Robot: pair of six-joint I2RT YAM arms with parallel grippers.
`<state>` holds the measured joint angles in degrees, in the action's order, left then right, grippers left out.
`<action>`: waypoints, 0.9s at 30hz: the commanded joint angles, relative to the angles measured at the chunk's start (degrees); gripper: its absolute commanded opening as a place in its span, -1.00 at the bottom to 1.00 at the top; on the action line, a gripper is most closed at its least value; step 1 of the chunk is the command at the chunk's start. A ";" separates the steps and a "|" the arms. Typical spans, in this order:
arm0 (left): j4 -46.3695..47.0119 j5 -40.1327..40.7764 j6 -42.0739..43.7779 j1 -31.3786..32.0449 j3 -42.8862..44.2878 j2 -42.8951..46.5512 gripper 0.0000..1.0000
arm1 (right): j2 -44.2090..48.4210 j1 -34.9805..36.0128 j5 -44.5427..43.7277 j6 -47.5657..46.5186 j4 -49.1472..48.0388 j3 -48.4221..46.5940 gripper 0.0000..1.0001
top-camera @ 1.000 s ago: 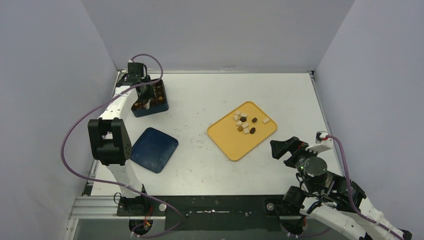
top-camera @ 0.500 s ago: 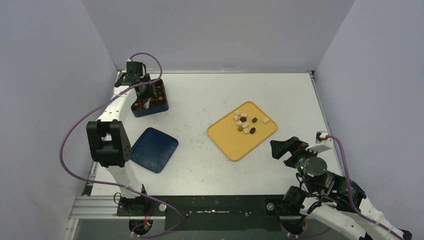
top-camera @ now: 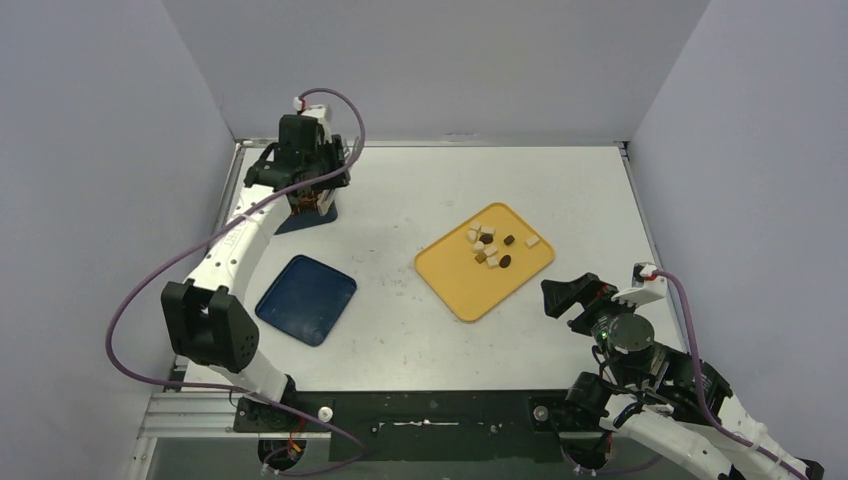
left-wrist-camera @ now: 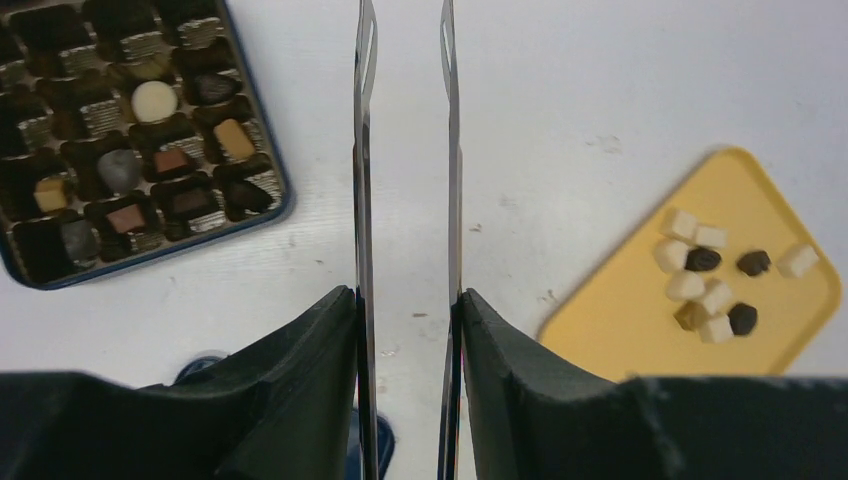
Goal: Pack the chocolate
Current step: Pick up the fake chocolate from the plate.
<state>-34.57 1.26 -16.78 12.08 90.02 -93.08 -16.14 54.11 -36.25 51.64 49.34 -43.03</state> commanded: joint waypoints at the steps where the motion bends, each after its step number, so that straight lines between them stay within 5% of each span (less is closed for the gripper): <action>1: 1.38 -1.19 -0.10 6.06 -2.14 5.85 -0.25 | -0.77 0.65 -1.88 -0.31 -1.78 -0.44 1.00; 12: 8.45 2.04 -2.71 23.69 -11.88 8.49 -0.28 | -0.73 0.72 -1.54 -0.32 -2.06 -0.13 1.00; 27: 20.64 5.30 -0.80 34.91 -20.47 2.76 -0.32 | -0.86 0.66 -1.66 0.21 -1.71 -0.13 1.00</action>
<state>-21.78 5.85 -18.83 44.27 69.10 -88.16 -16.16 54.43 -36.67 51.68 49.32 -43.03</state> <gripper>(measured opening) 0.344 0.999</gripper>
